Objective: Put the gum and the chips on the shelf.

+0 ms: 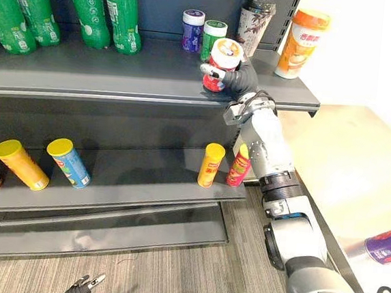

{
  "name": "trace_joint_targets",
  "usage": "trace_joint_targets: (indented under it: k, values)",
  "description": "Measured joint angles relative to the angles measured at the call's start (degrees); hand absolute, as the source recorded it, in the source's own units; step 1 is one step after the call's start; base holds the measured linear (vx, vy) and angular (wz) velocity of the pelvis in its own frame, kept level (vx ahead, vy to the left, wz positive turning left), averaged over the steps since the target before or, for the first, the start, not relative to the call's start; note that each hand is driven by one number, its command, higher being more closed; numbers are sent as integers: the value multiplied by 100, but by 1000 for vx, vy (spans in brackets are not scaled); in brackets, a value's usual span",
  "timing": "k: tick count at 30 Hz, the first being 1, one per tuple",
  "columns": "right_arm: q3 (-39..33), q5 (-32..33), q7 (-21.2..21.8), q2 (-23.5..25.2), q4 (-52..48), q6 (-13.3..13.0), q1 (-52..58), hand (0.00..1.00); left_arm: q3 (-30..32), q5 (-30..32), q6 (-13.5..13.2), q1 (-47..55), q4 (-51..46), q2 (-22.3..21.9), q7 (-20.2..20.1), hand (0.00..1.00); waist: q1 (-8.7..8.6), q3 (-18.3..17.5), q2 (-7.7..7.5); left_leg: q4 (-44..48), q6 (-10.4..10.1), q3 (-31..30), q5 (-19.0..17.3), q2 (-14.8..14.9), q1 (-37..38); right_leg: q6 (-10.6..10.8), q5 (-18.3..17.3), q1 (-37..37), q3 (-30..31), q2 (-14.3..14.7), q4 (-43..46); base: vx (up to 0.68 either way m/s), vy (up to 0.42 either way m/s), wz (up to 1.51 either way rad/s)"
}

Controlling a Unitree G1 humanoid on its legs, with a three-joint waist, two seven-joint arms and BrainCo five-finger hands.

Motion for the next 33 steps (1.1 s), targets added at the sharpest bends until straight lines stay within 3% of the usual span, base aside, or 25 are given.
trace_joint_targets:
  k: [28, 29, 33]
  values:
    - [-10, -98, -217, -268, 1105, -10, -710, 100, -4, 0, 11, 50, -60, 8, -13, 0, 43, 194, -3, -6, 58, -192, 37, -96, -18, 34, 23, 89, -140, -67, -6, 5, 8, 3]
    - [-9, -101, -217, -268, 1105, -8, -719, 0, -4, 0, 11, 49, -63, 8, -13, 0, 43, 207, -3, -6, 58, -192, 37, -95, -15, 34, 23, 93, -140, -67, -6, 0, 0, 0]
    - [-8, -185, -213, -268, 1108, 36, -776, 0, -5, -1, 11, 49, -66, 10, -13, 0, 38, 249, 1, -6, 59, -190, 38, -95, -10, 34, 23, 97, -137, -67, -6, 0, 0, 0]
